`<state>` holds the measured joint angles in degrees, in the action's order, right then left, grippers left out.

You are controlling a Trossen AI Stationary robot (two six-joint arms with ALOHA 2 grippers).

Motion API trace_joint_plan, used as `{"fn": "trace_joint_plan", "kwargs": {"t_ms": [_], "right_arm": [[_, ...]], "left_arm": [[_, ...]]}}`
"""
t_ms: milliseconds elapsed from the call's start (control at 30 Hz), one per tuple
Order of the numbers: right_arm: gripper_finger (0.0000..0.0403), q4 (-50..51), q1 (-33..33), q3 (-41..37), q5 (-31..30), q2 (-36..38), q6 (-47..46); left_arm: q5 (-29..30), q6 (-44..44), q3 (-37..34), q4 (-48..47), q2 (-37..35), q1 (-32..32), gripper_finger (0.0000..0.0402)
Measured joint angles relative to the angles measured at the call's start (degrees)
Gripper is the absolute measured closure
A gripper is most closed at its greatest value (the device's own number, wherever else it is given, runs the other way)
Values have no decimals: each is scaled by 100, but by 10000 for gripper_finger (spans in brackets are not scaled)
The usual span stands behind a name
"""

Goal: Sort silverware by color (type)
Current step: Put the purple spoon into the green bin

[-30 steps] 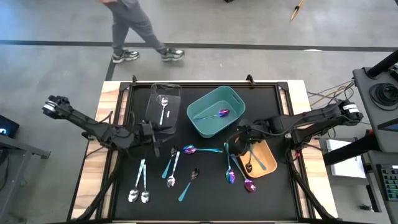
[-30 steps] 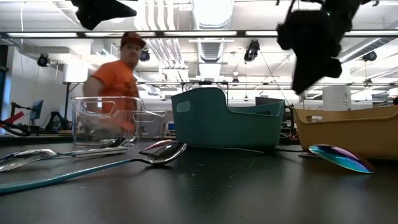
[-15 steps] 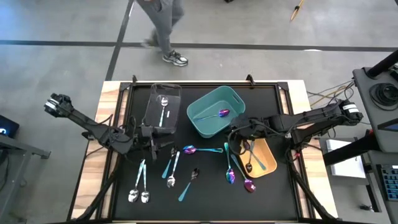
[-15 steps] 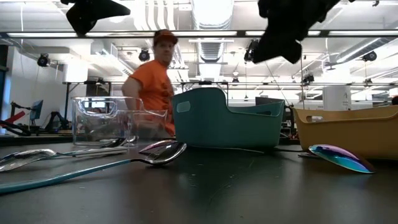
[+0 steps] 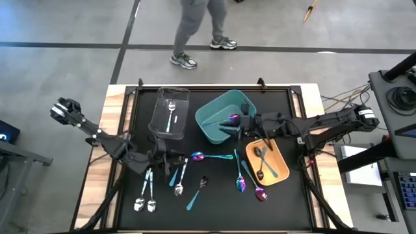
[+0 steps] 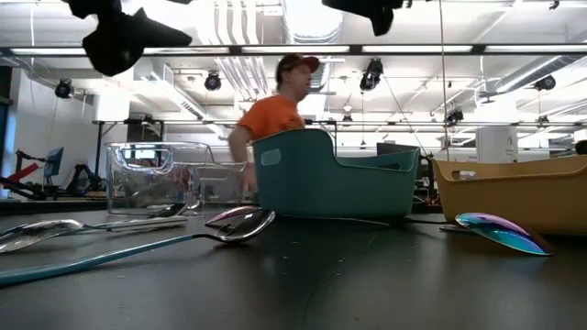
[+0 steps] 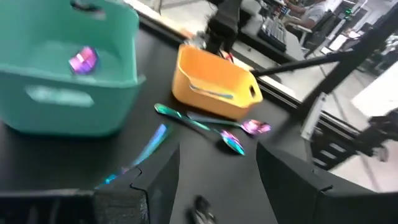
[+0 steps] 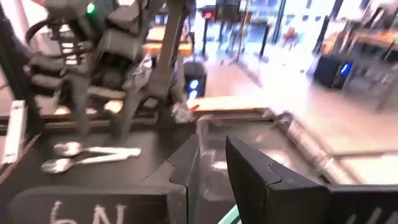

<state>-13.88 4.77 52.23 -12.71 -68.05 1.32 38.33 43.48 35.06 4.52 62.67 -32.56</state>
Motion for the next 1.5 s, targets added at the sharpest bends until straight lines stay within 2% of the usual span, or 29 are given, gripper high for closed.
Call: {"fn": "trace_joint_plan", "kwargs": {"t_ms": [100, 367, 533, 633, 833, 933, 1200, 1400, 1500], "right_arm": [[339, -99, -52, 0, 65, 0, 278], [349, 444, 200, 0, 395, 0, 170], [351, 679, 408, 0, 419, 0, -148], [351, 804, 488, 0, 416, -7, -486], [351, 1153, 657, 0, 399, -42, -876], [351, 1260, 728, 0, 365, -42, -1060], [351, 1170, 1032, 0, 322, -203, -1258], [351, 1151, 1152, 0, -40, -416, -1518], [351, 1186, 1152, 29, -85, -528, -1709]], "left_arm": [[-263, 524, 18, -100, 94, -111, 206], [-695, 1834, 141, -661, 503, -306, 206], [-910, 2088, 457, -1124, 954, -304, 206], [-910, 2097, 790, -1765, 1231, -301, 206], [-856, 1869, 1583, -3481, 1687, -301, 206], [-767, 1545, 1886, -4039, 1897, -308, 206], [-633, 420, 2038, -4207, 2051, -308, 206], [-352, -52, 1974, -4481, 1725, -324, 206], [-16, -270, 1853, -4555, 1428, -341, 206]]}}
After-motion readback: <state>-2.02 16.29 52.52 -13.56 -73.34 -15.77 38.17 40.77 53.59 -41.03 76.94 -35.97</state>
